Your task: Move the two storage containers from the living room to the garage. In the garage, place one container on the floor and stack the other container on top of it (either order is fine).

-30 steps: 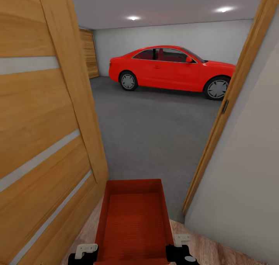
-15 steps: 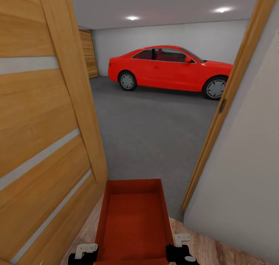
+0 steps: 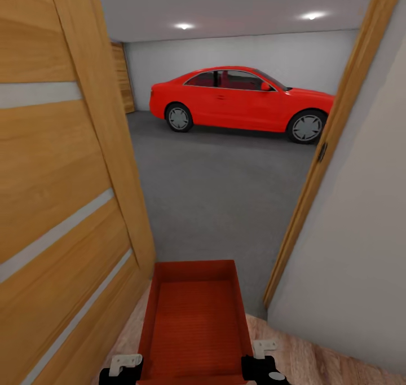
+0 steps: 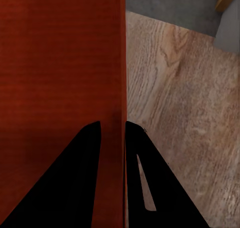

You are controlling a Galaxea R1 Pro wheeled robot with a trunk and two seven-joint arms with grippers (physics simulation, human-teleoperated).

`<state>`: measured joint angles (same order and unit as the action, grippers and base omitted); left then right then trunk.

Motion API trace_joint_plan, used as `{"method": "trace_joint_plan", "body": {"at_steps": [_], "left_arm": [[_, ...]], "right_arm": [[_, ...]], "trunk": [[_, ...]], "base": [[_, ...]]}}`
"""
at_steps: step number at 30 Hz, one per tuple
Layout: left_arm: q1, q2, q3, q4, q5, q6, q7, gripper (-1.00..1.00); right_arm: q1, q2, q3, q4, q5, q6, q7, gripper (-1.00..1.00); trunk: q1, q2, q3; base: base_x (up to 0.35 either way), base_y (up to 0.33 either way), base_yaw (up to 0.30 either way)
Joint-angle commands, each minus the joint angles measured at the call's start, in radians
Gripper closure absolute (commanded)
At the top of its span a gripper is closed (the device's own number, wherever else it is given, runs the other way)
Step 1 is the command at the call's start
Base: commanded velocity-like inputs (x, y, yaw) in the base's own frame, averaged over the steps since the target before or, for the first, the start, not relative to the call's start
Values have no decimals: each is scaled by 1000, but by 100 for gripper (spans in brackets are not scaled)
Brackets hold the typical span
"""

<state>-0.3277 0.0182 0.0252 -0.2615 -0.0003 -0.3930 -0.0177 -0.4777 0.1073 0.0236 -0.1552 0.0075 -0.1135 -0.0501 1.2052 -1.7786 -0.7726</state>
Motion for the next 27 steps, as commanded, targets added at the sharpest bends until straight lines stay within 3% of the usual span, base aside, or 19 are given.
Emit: {"method": "trace_joint_plan", "body": {"at_steps": [1, 21, 27], "left_arm": [[-1, 0, 9, 1, 3, -3, 1, 100], [-1, 0, 9, 1, 3, -3, 1, 100], [-1, 0, 9, 1, 3, -3, 1, 100]], "right_arm": [[-1, 0, -2, 0, 2, -3, -7, 100], [-1, 0, -2, 0, 2, -3, -7, 100], [-1, 0, -2, 0, 2, -3, -7, 100]], "trunk": [[0, 0, -1], [0, 0, -1], [0, 0, 0]], "base": [[37, 167, -4], [129, 97, -2], [12, 8, -160]]}}
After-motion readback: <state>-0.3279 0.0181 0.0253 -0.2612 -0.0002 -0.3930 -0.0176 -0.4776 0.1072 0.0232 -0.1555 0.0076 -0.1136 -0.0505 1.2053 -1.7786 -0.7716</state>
